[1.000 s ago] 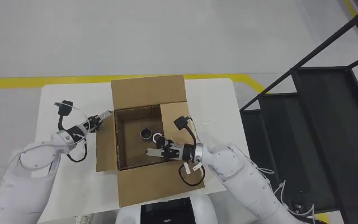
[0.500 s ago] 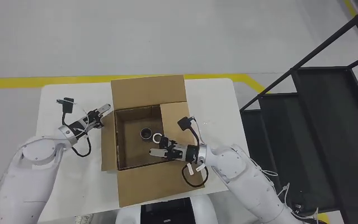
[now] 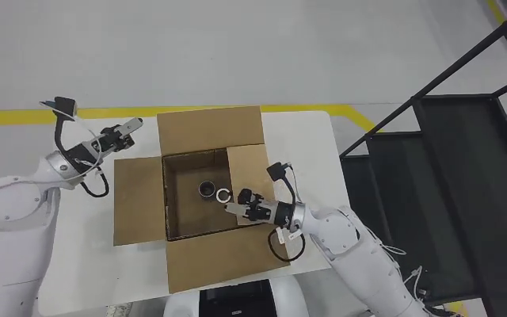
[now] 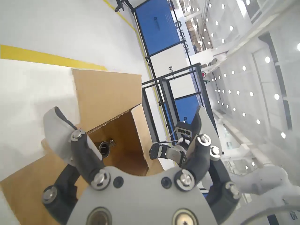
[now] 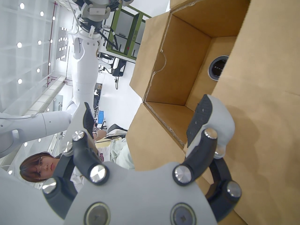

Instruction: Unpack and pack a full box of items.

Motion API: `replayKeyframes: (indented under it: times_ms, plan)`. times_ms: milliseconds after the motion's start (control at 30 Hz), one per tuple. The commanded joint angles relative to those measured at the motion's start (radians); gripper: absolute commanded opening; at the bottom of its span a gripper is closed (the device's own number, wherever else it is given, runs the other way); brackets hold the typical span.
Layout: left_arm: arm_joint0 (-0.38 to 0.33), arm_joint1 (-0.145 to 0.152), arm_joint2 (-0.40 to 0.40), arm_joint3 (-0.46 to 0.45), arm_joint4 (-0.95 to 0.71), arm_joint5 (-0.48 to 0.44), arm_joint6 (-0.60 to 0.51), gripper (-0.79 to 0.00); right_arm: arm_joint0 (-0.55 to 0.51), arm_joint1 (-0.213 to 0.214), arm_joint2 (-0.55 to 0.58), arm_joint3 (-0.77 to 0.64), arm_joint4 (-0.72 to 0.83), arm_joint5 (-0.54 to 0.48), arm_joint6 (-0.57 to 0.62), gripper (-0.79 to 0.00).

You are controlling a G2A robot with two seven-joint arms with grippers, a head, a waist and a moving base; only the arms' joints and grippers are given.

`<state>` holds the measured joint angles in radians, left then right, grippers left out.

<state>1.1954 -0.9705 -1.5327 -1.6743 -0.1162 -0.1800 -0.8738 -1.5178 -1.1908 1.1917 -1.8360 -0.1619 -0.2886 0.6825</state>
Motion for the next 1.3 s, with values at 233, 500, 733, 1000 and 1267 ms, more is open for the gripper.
replayKeyframes:
  times_ms: [233,500,733,1000,1267]
  plan:
    - [-0.150,-0.039,0.282,0.060,-0.003,0.045,-0.018,0.000,-0.096,0.021,0.106,-0.045,-0.015,0.016,-0.043,0.000]
    - [-0.207,-0.084,0.484,0.115,0.042,0.017,0.076,0.000,-0.148,0.033,0.164,-0.091,0.002,-0.007,-0.048,0.000]
    - [-0.201,-0.097,0.530,0.113,-0.009,0.047,0.033,0.000,-0.191,0.044,0.216,-0.128,0.050,-0.045,-0.036,0.000]
    - [-0.195,-0.093,0.530,0.112,0.003,0.057,-0.014,0.000,-0.200,0.048,0.229,-0.121,0.085,-0.049,-0.024,0.000]
    - [-0.195,-0.093,0.530,0.112,0.003,0.057,-0.014,0.000,-0.200,0.048,0.229,-0.121,0.085,-0.049,-0.024,0.000]
